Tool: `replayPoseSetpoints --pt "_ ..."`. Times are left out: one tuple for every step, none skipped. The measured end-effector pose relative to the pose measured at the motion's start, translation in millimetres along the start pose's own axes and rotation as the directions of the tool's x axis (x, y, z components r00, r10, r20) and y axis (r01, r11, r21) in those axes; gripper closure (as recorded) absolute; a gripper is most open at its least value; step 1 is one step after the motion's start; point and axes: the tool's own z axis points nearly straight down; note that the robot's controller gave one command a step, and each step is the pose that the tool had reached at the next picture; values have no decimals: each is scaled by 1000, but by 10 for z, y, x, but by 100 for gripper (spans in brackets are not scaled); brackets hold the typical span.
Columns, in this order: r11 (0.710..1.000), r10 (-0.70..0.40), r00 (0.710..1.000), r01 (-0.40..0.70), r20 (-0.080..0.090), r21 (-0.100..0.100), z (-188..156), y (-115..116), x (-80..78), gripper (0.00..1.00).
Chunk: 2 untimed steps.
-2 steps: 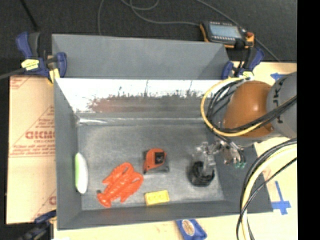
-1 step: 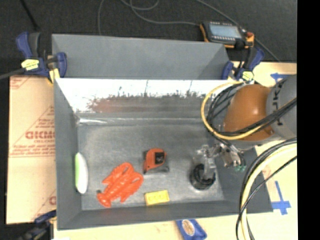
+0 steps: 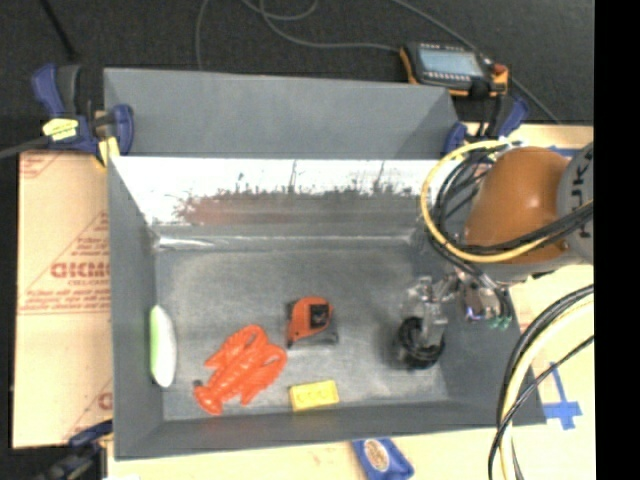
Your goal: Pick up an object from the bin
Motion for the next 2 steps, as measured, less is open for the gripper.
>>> replayPoseSetpoints --pt "1000 1 1000 -1 2 1 -674 33 172 100" --pt "1000 -23 1000 23 3 1 -1359 142 202 100"
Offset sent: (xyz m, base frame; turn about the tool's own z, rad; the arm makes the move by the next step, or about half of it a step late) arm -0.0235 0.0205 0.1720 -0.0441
